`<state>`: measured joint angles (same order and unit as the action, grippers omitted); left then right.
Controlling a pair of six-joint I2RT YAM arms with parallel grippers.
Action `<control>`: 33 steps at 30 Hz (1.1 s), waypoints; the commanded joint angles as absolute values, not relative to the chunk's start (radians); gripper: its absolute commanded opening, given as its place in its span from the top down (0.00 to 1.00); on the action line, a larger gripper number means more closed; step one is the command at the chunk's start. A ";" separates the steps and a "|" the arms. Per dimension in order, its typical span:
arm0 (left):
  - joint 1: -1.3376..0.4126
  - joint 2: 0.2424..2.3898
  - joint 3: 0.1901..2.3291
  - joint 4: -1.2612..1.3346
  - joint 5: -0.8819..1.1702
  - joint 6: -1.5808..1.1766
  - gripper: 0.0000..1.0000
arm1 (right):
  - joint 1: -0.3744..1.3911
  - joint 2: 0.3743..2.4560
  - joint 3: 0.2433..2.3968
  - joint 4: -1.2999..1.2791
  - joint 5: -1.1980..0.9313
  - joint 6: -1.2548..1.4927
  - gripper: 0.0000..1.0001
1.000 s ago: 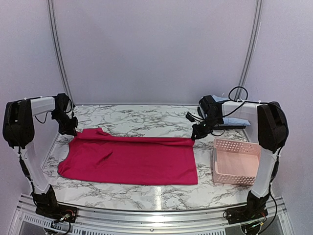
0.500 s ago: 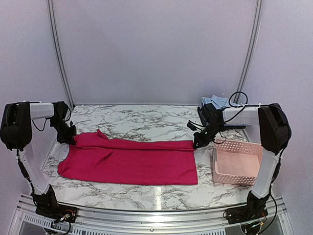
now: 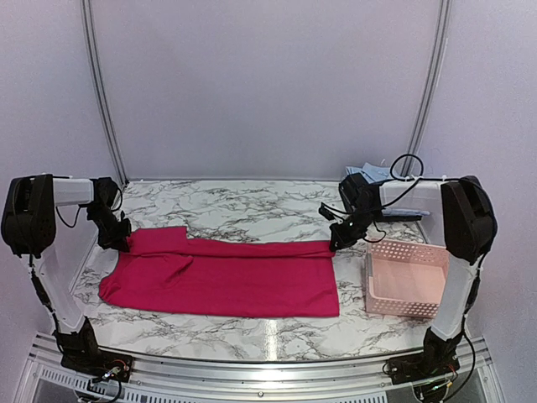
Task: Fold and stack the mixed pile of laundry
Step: Fold the 1/3-folded T-shirt at the center of the board, then smooth out the rectangle-folded T-shirt at the center of the board.
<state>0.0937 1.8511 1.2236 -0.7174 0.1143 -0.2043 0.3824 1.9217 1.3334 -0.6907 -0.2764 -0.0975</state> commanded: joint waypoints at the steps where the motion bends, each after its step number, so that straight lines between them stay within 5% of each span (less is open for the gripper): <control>1: 0.107 1.810 1.236 -0.715 0.099 -0.203 1.00 | 0.383 1.920 1.393 -0.738 -0.240 -0.104 1.00; 4: 0.107 1.796 1.221 -0.719 0.087 -0.197 0.99 | 0.386 1.898 1.357 -0.758 -0.261 -0.115 1.00; 8: 0.107 1.752 1.227 -0.717 0.118 -0.199 0.63 | 0.394 1.873 1.338 -0.804 -0.312 -0.129 0.70; 12: 0.108 1.705 1.272 -0.679 0.148 -0.201 0.42 | 0.391 1.855 1.388 -0.789 -0.320 -0.102 0.51; 25: 0.097 2.039 1.588 -0.658 0.219 -0.202 0.52 | 0.449 2.146 1.862 -0.762 -0.442 0.033 0.49; 33: 0.060 2.155 1.646 -0.661 0.174 -0.168 0.51 | 0.492 2.217 1.857 -0.763 -0.469 0.047 0.52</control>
